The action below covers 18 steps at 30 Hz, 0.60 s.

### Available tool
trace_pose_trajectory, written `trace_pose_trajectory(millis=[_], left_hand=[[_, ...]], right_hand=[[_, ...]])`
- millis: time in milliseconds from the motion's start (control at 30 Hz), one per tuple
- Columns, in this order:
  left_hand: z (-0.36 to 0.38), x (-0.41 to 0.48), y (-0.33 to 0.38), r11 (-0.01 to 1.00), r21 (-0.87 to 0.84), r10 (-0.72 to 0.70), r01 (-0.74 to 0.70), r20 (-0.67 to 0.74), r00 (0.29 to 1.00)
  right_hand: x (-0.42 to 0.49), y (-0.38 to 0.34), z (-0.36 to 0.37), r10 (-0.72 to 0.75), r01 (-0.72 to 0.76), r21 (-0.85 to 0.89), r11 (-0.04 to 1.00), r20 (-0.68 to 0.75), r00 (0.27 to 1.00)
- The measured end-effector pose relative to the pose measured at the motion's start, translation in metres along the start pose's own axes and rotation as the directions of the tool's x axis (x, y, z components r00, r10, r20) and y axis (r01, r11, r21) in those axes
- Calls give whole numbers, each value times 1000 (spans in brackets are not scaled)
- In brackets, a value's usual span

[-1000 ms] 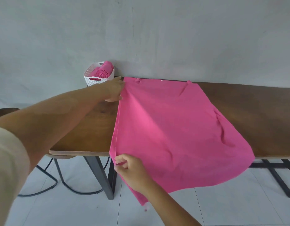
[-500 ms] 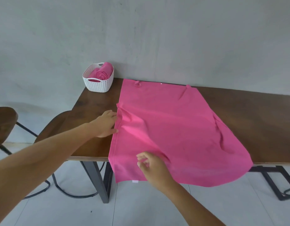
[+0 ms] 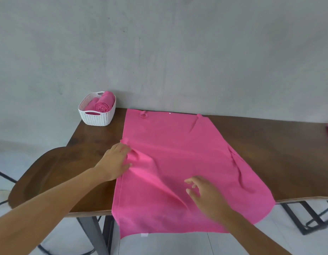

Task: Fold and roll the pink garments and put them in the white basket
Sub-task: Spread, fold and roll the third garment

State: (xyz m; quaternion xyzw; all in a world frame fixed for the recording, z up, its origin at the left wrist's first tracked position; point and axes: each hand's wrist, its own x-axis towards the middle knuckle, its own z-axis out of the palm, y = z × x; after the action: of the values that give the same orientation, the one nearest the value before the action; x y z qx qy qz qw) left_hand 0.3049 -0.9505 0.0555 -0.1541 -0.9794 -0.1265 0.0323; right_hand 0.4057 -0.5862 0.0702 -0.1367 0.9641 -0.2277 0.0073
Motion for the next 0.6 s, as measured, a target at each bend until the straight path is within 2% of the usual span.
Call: trace_pose_trajectory(millis=[233,600], left_hand=[[10,63,24,998,-34,-44,44,-16,999],[34,168,42,960,-46,-275,276,27,961]], right_hand=[[20,32,-13,52,-52,-5,999,-19,998],[95,90,-29,64,-62,97,993,-15,998]])
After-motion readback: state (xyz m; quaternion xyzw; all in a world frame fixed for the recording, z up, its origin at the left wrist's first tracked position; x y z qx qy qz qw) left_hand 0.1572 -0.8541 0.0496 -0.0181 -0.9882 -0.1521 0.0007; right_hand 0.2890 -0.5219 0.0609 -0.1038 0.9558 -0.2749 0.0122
